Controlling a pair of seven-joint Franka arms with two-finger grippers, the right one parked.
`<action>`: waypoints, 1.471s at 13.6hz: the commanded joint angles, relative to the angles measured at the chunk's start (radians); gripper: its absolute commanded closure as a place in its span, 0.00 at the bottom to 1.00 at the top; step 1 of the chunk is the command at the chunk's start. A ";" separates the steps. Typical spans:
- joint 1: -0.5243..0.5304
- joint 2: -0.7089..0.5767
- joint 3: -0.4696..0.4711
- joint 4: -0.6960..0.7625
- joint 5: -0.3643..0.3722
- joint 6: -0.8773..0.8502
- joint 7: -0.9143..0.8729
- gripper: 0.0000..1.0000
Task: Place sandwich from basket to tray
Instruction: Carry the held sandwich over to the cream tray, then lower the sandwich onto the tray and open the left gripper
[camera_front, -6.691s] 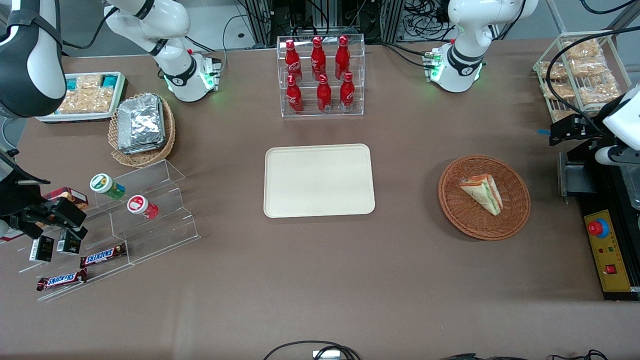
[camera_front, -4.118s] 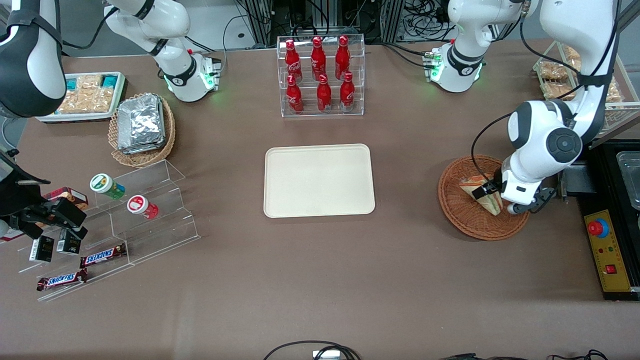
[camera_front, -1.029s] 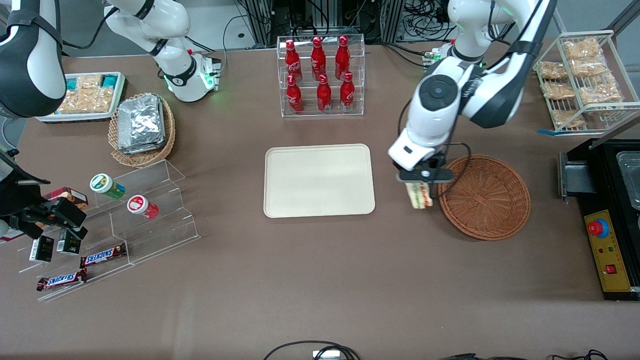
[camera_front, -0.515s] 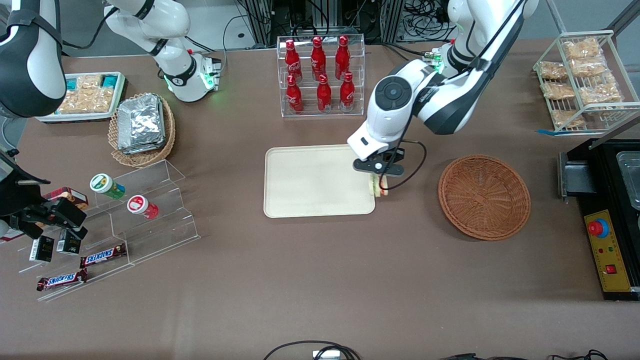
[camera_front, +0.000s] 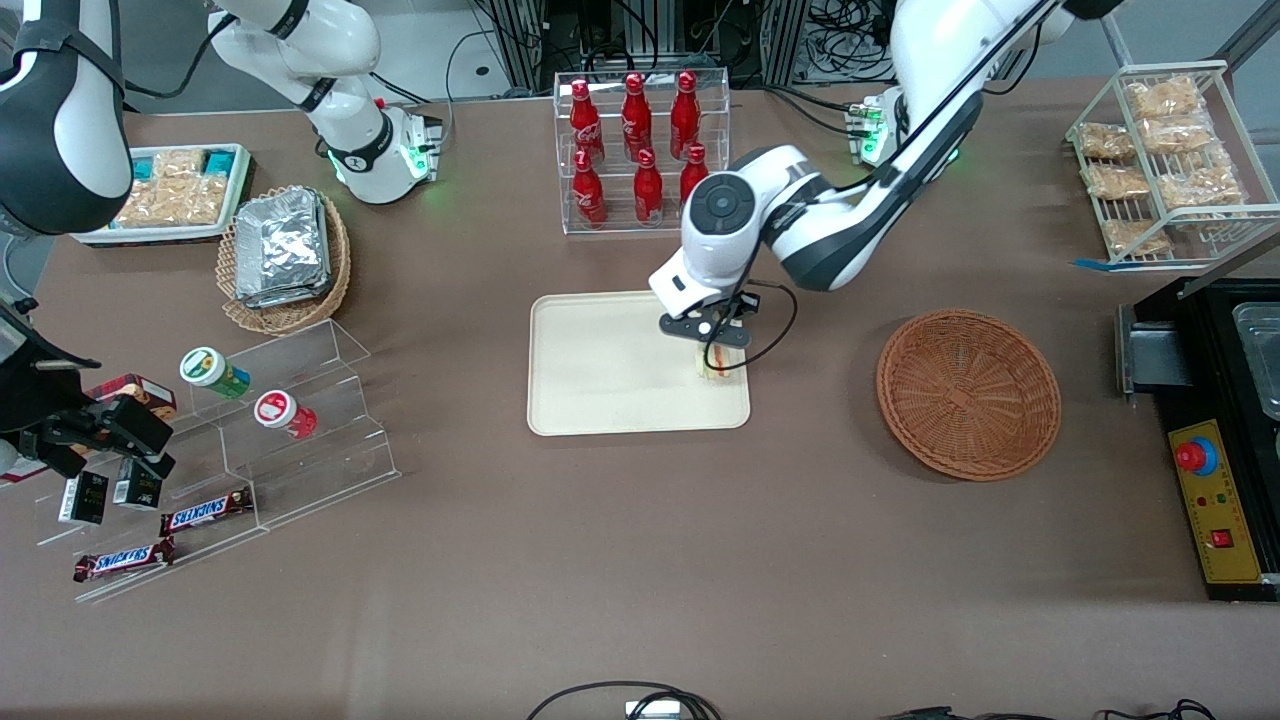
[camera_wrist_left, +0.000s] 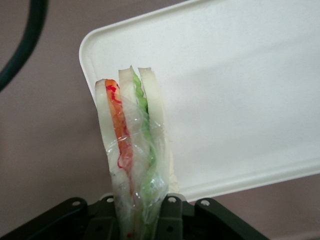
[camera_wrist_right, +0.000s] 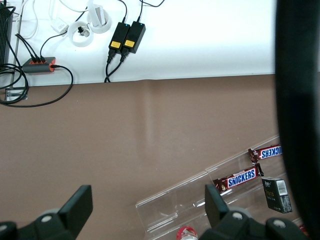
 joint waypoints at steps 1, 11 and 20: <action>-0.034 0.089 0.005 0.037 0.080 0.029 -0.078 0.92; -0.068 0.175 0.018 0.038 0.182 0.058 -0.145 0.70; -0.069 0.193 0.019 0.043 0.239 0.054 -0.155 0.01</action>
